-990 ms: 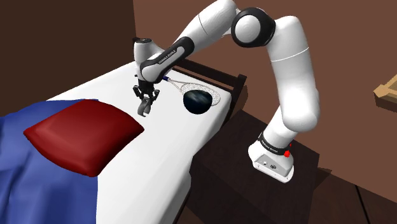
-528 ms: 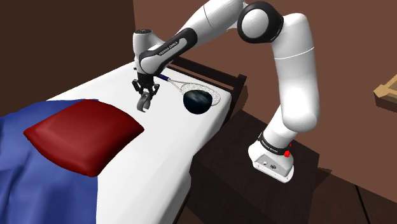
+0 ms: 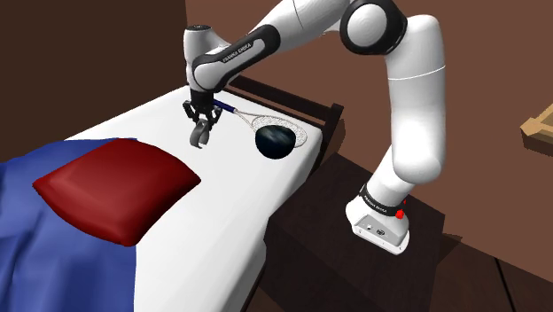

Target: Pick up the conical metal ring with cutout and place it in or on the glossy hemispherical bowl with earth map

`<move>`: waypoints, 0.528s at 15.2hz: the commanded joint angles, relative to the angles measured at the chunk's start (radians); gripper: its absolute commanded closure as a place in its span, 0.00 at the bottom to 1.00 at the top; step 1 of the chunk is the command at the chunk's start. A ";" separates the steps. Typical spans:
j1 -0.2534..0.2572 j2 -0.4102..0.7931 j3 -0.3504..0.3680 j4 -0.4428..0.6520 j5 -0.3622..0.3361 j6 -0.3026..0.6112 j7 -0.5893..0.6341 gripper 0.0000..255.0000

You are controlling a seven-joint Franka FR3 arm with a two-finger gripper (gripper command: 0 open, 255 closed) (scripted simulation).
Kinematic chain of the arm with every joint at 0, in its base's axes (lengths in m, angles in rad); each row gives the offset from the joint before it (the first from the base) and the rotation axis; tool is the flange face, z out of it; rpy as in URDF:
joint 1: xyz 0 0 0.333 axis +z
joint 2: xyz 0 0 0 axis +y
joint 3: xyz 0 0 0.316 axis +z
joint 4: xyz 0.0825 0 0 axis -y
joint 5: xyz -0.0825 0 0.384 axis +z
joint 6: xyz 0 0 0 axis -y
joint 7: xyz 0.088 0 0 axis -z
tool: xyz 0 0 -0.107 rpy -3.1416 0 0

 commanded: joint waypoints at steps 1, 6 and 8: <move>-0.002 -0.013 0.002 0.008 0.004 -0.021 -0.003 1.00; -0.005 -0.049 0.008 0.023 0.013 -0.072 -0.010 1.00; -0.006 -0.062 0.010 0.031 0.017 -0.092 -0.012 1.00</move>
